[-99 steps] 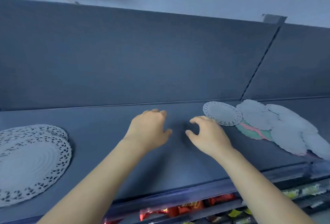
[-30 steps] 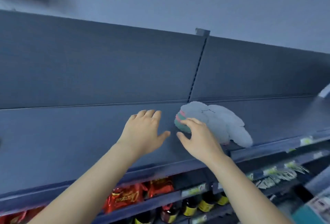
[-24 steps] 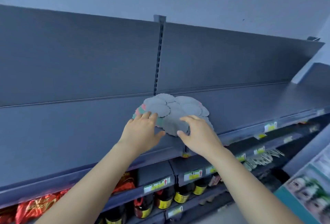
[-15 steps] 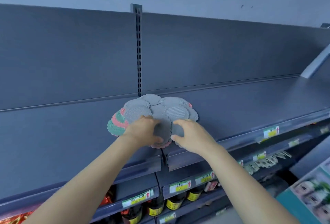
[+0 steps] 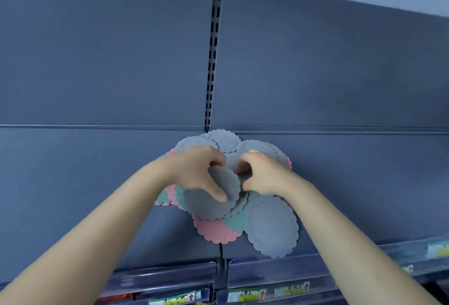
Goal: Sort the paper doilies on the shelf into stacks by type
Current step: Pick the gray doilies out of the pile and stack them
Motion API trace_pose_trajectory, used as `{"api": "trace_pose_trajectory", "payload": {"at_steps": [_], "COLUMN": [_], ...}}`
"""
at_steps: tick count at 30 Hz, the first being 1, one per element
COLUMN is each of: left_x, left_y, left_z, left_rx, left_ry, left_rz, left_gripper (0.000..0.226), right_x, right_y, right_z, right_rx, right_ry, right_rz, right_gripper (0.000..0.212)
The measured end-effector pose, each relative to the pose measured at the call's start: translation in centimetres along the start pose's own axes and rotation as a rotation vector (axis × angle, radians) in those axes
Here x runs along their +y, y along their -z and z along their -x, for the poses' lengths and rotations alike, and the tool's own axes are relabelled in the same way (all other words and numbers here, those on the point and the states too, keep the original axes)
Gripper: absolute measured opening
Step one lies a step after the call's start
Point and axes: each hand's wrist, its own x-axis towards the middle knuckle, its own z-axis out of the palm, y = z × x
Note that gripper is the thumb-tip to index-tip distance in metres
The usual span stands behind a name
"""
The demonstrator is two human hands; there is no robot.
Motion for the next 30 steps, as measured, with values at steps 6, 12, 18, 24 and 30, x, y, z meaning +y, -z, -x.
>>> {"api": "trace_pose_trajectory", "payload": {"at_steps": [6, 12, 18, 24, 30], "left_x": [-1.5, 0.1, 1.6, 0.6, -3.5], "left_y": [4.3, 2.4, -0.1, -1.2, -1.8], "left_z": [3.3, 5.2, 8.3, 15.3, 26.3], "left_rx": [0.353, 0.718, 0.890, 1.005, 1.134], "left_ry": [0.124, 0.305, 0.483, 0.582, 0.752], "left_rz": [0.727, 1.014, 1.098, 0.970, 0.826], "left_gripper": [0.035, 0.036, 0.012, 0.007, 0.014], "right_x": [0.1, -0.5, -0.1, -3.1, -13.8], "right_y": [-0.1, -0.5, 0.2, 2.4, -1.5], "right_z": [-1.1, -0.9, 0.4, 2.6, 5.0], "right_rx": [-0.113, -0.099, 0.092, 0.469, 0.122], "right_ry": [0.053, 0.108, 0.077, 0.304, 0.378], "right_rz": [-0.186, -0.038, -0.241, -0.564, -1.079], "right_gripper": [0.033, 0.062, 0.027, 0.021, 0.032]}}
